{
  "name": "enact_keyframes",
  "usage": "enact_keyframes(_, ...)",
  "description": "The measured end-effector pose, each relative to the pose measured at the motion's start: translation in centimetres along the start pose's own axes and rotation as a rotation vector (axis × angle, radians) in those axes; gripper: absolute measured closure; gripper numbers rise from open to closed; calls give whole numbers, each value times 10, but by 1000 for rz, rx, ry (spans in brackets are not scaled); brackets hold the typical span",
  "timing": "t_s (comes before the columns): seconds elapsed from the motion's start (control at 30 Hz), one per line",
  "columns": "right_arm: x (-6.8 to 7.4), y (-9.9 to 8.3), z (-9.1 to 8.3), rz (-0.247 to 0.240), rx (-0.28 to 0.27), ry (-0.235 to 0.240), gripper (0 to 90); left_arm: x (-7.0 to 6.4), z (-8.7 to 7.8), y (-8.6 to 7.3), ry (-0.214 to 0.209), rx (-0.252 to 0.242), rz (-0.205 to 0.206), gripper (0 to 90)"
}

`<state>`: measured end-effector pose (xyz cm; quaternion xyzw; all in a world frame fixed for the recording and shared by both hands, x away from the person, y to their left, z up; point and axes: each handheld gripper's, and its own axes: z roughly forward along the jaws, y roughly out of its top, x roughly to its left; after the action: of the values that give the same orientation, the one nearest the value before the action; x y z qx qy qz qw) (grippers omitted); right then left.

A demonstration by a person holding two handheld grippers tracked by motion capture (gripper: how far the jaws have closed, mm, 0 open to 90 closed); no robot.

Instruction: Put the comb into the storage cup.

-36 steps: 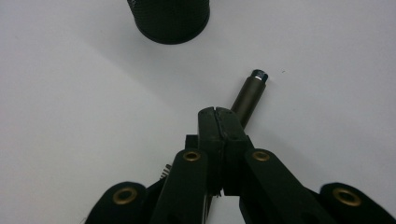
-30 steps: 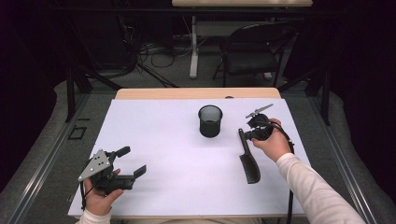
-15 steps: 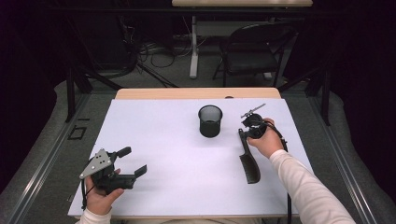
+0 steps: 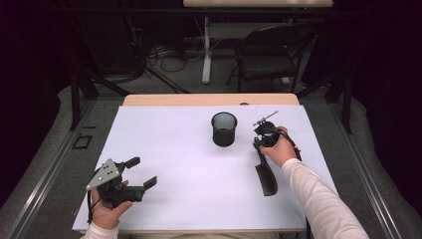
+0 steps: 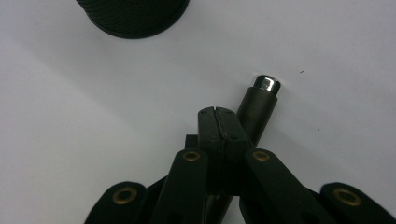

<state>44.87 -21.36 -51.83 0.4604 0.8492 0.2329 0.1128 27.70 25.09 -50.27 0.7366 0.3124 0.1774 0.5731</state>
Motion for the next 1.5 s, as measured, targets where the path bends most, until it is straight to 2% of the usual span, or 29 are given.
enact_keyframes(0.13,-1,1,3,4,18,-6,900,0,0,0,-1,1,-1,72)
enact_keyframes(0.17,-1,1,3,8,40,-11,900,0,0,0,-4,1,-3,72)
enact_keyframes(0.2,-1,0,5,14,9,-5,900,0,0,0,-2,1,-2,72)
enact_keyframes(0.33,-1,0,8,8,12,-8,900,0,0,0,1,1,-1,72)
enact_keyframes(0.5,-1,2,8,9,55,-18,900,0,0,0,3,0,-1,72)
enact_keyframes(0.77,-4,-1,8,15,29,-16,899,1,0,0,1,3,-2,72)
enact_keyframes(1.1,-8,-3,5,11,61,-33,898,1,0,0,5,7,-3,72)
enact_keyframes(1.13,-8,-4,5,13,46,-28,898,1,0,0,5,7,-3,72)
enact_keyframes(1.23,-9,-4,4,18,52,-30,899,1,0,0,6,6,-6,72)
enact_keyframes(1.33,-11,-5,3,8,76,-38,900,1,0,0,5,0,-9,72)
enact_keyframes(1.4,-11,-6,4,16,59,-33,900,1,0,0,6,0,-9,72)
enact_keyframes(1.43,-12,-6,3,12,72,-36,900,1,0,0,7,1,-10,72)
enact_keyframes(1.5,-12,-8,4,21,49,-34,900,1,0,0,8,2,-10,72)
